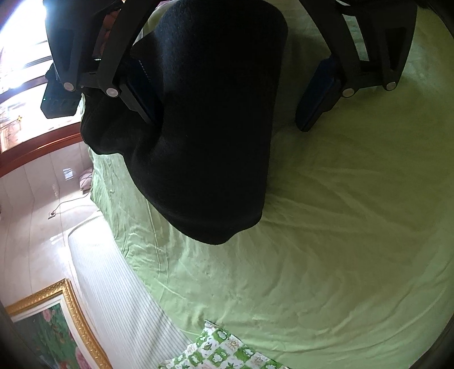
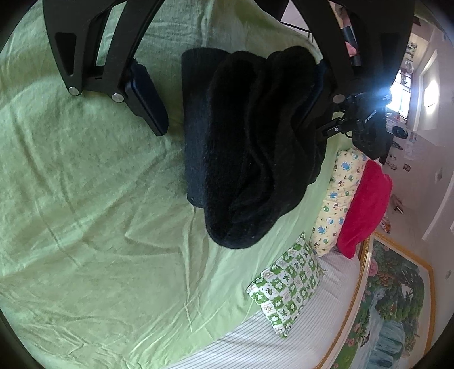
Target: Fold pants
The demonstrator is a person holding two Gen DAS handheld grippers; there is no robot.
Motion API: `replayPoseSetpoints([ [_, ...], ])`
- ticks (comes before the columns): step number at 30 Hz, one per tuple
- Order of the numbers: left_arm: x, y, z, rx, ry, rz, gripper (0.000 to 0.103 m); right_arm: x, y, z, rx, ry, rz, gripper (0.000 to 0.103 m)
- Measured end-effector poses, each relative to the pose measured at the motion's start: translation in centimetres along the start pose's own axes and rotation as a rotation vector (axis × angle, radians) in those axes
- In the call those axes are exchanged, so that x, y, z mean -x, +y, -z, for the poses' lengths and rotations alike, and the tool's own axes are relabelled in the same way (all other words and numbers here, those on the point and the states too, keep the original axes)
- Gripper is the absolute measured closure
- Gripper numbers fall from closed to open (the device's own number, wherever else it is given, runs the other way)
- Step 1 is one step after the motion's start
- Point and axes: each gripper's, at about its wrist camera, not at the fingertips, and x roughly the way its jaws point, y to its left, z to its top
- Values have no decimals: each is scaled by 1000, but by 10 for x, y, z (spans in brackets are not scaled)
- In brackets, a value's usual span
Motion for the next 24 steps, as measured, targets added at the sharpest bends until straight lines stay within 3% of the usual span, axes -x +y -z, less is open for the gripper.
replayPoseSetpoints([
  [18,-5,-10,0,-26,-12,-35,7,-1,-1,2,14,3,-27,16],
  [20,-5,-11,1,-32,-11,-34,10,-1,0,2,24,5,-26,16],
  [22,-6,-11,1,-33,-4,-16,27,-3,2,2,42,9,-23,16],
  [24,-7,-11,2,-28,8,4,33,-6,6,4,75,24,-17,21],
])
